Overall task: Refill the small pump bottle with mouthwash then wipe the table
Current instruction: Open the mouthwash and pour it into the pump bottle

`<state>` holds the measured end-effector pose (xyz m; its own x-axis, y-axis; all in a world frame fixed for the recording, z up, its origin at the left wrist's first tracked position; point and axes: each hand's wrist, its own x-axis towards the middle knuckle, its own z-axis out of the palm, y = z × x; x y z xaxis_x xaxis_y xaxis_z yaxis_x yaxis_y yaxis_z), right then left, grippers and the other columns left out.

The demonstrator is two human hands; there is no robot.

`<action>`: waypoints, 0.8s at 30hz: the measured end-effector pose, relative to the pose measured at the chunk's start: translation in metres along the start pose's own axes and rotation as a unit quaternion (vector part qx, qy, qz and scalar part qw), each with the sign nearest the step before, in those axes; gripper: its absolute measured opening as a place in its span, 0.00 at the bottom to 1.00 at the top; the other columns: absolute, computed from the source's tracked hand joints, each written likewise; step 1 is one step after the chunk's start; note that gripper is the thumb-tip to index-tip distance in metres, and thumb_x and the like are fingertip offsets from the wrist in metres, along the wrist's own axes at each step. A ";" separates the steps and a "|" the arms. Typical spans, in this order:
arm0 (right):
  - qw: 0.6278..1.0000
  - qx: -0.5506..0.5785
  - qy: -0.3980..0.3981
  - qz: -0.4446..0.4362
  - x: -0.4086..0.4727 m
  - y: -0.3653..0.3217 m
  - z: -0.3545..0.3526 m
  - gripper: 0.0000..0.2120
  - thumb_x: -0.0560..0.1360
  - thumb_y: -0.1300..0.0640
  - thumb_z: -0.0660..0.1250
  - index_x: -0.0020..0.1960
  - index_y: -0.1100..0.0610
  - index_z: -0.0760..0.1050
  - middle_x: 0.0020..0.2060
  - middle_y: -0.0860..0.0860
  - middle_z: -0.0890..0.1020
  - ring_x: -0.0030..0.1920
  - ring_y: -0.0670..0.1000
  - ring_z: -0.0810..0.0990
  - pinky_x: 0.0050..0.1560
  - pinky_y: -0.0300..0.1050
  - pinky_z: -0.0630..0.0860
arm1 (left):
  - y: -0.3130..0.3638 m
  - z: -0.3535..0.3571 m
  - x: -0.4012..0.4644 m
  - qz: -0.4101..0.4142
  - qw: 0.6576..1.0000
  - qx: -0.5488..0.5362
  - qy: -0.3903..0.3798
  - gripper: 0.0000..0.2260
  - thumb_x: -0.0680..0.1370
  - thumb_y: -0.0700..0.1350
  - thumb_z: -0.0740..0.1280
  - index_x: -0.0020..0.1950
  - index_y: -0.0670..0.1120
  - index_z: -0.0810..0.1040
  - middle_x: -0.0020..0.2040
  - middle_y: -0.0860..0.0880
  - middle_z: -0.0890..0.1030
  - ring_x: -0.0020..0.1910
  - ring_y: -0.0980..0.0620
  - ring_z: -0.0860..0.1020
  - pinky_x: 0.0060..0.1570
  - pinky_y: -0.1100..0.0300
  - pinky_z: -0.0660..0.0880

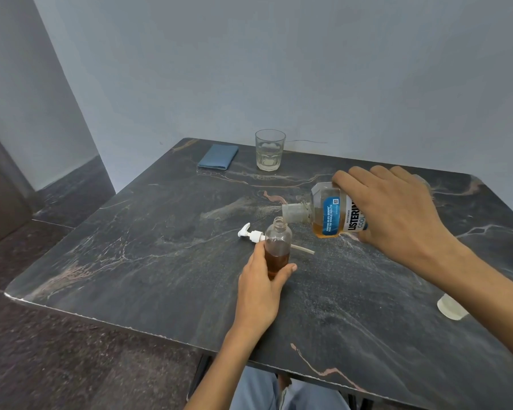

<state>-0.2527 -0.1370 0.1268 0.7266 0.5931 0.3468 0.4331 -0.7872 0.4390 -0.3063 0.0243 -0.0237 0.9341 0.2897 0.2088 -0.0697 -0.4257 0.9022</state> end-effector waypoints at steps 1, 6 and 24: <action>1.000 -0.001 0.001 0.001 0.000 0.000 0.000 0.37 0.56 0.51 0.81 0.59 0.52 0.67 0.48 0.51 0.78 0.43 0.52 0.75 0.41 0.44 0.67 | 0.000 0.000 0.000 0.001 1.000 0.002 0.002 0.20 0.74 0.52 0.69 0.62 0.50 0.69 0.54 0.54 0.77 0.52 0.55 0.75 0.55 0.54 0.74; 1.000 -0.007 0.007 -0.003 0.000 0.000 0.002 0.37 0.55 0.51 0.81 0.58 0.51 0.66 0.47 0.50 0.78 0.42 0.52 0.75 0.40 0.42 0.64 | 0.000 0.000 0.000 0.001 1.000 0.007 0.007 0.19 0.74 0.52 0.70 0.61 0.51 0.69 0.52 0.55 0.77 0.50 0.56 0.76 0.53 0.56 0.74; 1.000 0.002 0.025 -0.004 0.000 0.002 0.005 0.37 0.53 0.55 0.82 0.56 0.52 0.66 0.43 0.50 0.77 0.39 0.52 0.74 0.39 0.45 0.69 | 0.002 0.000 0.000 -0.013 1.000 0.008 -0.002 0.22 0.74 0.52 0.69 0.65 0.50 0.68 0.57 0.54 0.77 0.55 0.55 0.75 0.58 0.53 0.73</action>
<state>-0.2489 -0.1394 0.1234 0.6959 0.6065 0.3846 0.4406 -0.7834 0.4384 -0.3064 0.0237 -0.0220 0.9369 0.2968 0.1846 -0.0410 -0.4313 0.9013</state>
